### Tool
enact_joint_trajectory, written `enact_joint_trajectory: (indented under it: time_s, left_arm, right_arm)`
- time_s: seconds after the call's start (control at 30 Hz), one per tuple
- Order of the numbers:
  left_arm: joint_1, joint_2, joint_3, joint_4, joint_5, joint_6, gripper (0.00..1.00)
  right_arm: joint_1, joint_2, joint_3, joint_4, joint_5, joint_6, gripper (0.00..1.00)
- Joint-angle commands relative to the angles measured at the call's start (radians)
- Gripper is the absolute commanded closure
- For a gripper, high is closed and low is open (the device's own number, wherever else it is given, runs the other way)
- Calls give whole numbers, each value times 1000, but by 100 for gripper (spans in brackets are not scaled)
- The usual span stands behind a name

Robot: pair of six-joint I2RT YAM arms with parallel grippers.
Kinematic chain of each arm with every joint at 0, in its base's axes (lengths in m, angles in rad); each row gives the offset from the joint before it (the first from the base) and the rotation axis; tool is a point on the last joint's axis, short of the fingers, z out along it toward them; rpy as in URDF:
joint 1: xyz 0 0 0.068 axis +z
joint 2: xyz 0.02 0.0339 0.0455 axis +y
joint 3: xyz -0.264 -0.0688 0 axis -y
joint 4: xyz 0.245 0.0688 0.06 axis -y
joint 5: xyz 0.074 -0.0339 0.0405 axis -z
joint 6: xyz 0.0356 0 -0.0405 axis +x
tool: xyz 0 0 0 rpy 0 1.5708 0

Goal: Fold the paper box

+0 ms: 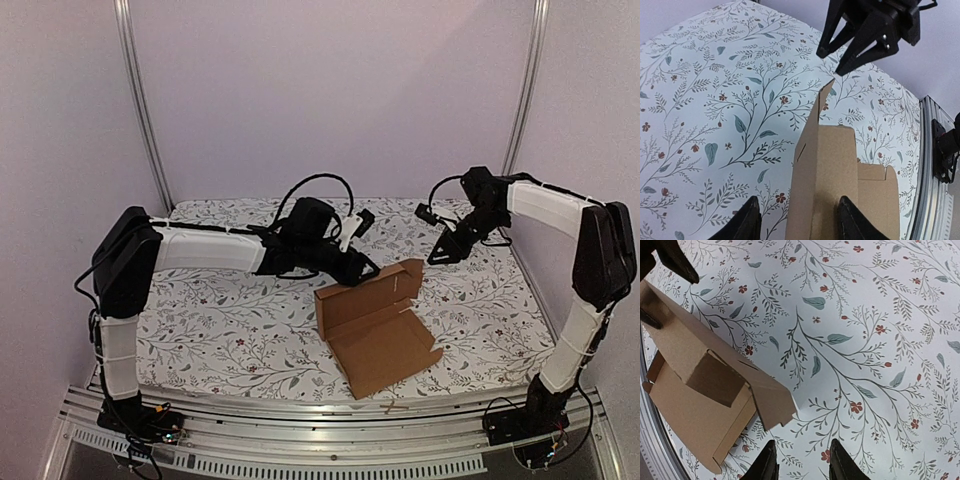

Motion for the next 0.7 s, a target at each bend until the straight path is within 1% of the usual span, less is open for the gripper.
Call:
enact_joint_trajectory:
  time_s: [0.0, 0.07, 0.2, 0.3, 0.53, 0.67]
  left_arm:
    - [5, 4, -14, -59, 59, 11, 48]
    - [5, 11, -4, -72, 62, 13, 49]
    - [5, 11, -2, -82, 60, 18, 49]
    - [4, 8, -3, -90, 44, 24, 49]
    - [5, 6, -25, -70, 28, 13, 49]
    - [5, 5, -39, -55, 25, 2, 49]
  right_arm:
    - [-51, 18, 69, -89, -51, -144, 65]
    - [-51, 47, 82, -73, -44, -163, 65]
    - [-49, 140, 113, -10, -19, -104, 66]
    - [-30, 170, 95, 6, -8, -121, 66]
    - [44, 107, -39, 51, 12, -179, 67]
    - [62, 63, -77, 51, -25, -196, 66]
